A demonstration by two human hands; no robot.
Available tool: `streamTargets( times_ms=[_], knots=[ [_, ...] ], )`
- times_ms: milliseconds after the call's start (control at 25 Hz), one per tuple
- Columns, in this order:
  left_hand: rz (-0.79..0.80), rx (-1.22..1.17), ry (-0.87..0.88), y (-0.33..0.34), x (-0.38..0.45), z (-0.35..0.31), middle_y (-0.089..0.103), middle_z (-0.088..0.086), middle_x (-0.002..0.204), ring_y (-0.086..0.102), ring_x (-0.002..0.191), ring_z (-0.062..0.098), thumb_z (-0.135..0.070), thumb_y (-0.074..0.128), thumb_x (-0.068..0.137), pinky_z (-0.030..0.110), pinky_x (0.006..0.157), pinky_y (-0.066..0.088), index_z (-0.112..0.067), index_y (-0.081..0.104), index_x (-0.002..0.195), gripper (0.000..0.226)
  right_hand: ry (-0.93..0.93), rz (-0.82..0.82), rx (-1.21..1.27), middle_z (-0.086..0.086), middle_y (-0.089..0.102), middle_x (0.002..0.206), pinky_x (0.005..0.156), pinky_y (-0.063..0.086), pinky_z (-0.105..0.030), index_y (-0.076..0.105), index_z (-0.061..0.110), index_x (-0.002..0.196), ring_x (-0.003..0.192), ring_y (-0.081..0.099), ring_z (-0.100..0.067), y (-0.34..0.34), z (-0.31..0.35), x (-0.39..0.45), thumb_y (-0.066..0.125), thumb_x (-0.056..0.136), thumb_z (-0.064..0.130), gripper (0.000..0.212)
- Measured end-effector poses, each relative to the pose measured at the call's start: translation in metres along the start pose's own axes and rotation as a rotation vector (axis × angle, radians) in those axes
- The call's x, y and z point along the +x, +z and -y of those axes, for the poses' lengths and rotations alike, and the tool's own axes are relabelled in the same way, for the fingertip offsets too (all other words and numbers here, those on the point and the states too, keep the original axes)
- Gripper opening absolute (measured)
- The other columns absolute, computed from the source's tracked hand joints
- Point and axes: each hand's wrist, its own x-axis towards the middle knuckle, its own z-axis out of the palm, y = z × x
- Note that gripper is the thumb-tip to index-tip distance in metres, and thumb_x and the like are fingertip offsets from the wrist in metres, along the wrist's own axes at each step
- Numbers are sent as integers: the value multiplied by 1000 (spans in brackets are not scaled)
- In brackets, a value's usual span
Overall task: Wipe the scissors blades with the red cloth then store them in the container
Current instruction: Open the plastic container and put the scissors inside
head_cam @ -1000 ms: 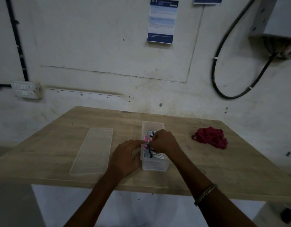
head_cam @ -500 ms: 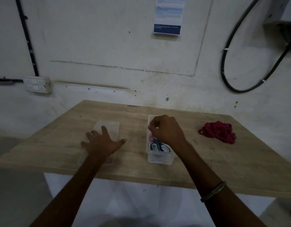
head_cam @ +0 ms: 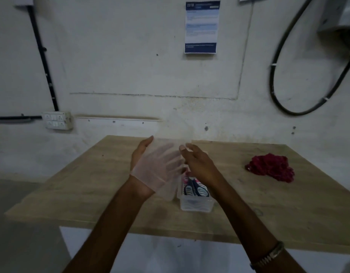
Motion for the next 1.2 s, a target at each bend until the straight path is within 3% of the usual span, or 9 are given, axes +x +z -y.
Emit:
streamTargets(
  times_ms=[80,160,280,400,560,840,960,1040,1200],
  knots=[
    [-25,72,47,21,9,18,68,17,128,63,115,37,-45,59,94,50,110,42,-7,68,129,53,57,-53,8,3,53,143,106,50,-45,41,27,152,124,60,-23,-4,-6,3,49,102,54,58],
    [-180,314,208,22,21,35,75,11,120,73,106,29,-33,52,101,40,95,55,-13,77,113,34,32,-182,-128,-2,55,147,107,48,-40,46,23,148,124,59,-22,-17,-16,4,48,103,41,48],
    [-436,789,425,-4,38,60,77,2,115,75,94,10,-21,60,98,24,78,58,-21,70,126,29,45,-207,-260,-5,43,157,109,30,-22,33,15,158,141,45,-23,-30,-29,-3,45,106,28,55],
    [-404,916,434,-23,51,74,71,-2,130,71,102,3,-18,60,101,16,85,56,-19,66,135,34,82,-116,-422,-12,27,165,118,23,-29,23,10,160,149,32,-27,-24,-44,-1,44,107,28,60],
    [-406,1032,339,-29,62,75,58,3,146,59,123,10,-18,59,102,16,96,45,-10,57,144,42,156,-78,-416,-19,42,153,102,34,-28,41,-3,146,137,44,-31,-25,-45,10,48,103,16,48],
    [-439,1078,272,-30,69,68,64,1,139,62,119,10,-30,64,100,17,91,50,-14,59,143,46,199,-64,-355,-19,42,151,97,31,-25,44,-5,141,133,45,-29,-29,-58,18,46,104,13,41],
    [-404,972,194,-35,60,71,70,-6,128,67,107,6,-30,62,101,12,76,51,-20,59,141,41,208,-30,-311,-5,33,162,110,35,-28,39,12,153,141,42,-23,-28,-64,16,50,105,21,51],
    [-319,809,96,-42,52,72,77,-13,108,75,95,9,-17,58,103,21,71,58,-26,61,130,29,210,-64,-150,2,30,164,114,43,-39,42,26,152,141,44,-21,-21,-72,15,59,99,23,56],
    [-271,750,93,-56,30,69,72,-1,129,73,109,20,-8,55,101,39,92,60,-24,57,139,42,155,-227,180,1,67,127,90,61,-48,64,31,125,107,70,-20,12,-80,8,63,85,6,47]
  ],
)
